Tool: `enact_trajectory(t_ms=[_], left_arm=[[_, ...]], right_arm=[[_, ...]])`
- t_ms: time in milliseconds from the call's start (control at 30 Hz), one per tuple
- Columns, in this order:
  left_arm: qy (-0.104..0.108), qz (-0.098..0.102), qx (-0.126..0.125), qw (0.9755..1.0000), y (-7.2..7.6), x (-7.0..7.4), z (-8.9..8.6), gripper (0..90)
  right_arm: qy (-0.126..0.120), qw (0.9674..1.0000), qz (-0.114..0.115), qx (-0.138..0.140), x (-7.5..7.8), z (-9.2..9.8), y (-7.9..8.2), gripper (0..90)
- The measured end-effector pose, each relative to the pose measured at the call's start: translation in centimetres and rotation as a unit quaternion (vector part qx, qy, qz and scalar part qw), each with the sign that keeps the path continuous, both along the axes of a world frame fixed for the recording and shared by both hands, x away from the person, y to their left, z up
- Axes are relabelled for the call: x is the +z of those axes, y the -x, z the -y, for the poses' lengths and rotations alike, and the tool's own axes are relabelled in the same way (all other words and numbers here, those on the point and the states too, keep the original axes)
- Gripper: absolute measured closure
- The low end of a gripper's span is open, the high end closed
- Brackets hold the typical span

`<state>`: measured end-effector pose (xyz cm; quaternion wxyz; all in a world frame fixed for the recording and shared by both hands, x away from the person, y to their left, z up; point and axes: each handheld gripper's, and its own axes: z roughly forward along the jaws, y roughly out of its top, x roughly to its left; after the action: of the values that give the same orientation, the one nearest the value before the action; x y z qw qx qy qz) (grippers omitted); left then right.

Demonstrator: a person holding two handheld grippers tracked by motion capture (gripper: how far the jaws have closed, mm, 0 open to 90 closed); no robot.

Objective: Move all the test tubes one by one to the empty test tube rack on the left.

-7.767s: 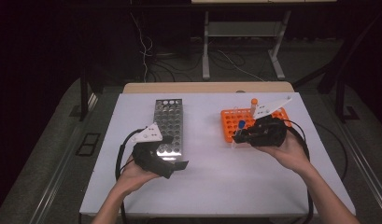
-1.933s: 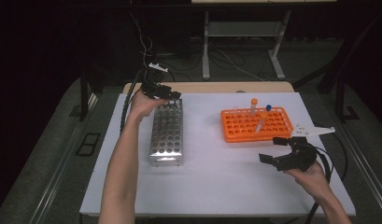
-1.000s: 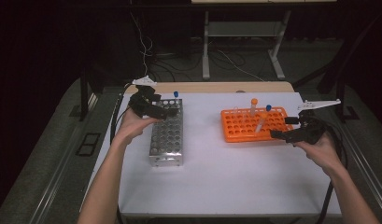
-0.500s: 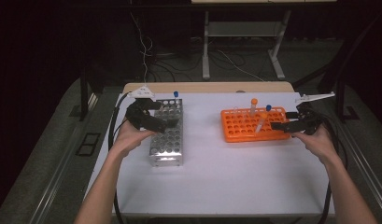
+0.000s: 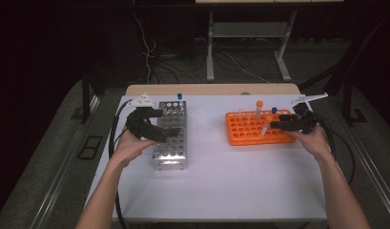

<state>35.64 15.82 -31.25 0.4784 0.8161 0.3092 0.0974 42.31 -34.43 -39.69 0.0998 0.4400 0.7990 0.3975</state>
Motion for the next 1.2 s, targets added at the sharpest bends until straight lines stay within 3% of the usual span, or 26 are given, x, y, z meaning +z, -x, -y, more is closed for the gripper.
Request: enact_trajectory(t_ms=[267, 533, 733, 1033, 1200], left_arm=[[0.0, 0.002, -0.003, 1.0, 0.2, 0.0, 0.1, 0.0], [0.001, 0.003, -0.003, 1.0, 0.2, 0.1, 0.1, 0.0], [0.001, 0.002, -0.002, 1.0, 0.2, 0.0, 0.0, 0.0], [0.001, 0.0, -0.009, 1.0, 0.2, 0.0, 0.3, 0.0], [-0.001, -0.001, -0.01, 0.9999, 0.3, 0.0, 0.4, 0.0]], right_arm=[[0.01, 0.9996, 0.02, -0.017, -0.6, -0.8, -0.7, 59.9], [0.033, 0.9985, 0.039, -0.021, -1.1, -1.5, -0.9, 75.1], [0.036, 0.9977, 0.046, -0.034, -0.4, -1.3, -0.6, 76.1], [0.056, 0.9965, 0.053, -0.033, 2.4, -1.4, 0.5, 76.1], [0.049, 0.9969, 0.053, -0.031, 3.9, -0.7, 1.5, 76.2]])
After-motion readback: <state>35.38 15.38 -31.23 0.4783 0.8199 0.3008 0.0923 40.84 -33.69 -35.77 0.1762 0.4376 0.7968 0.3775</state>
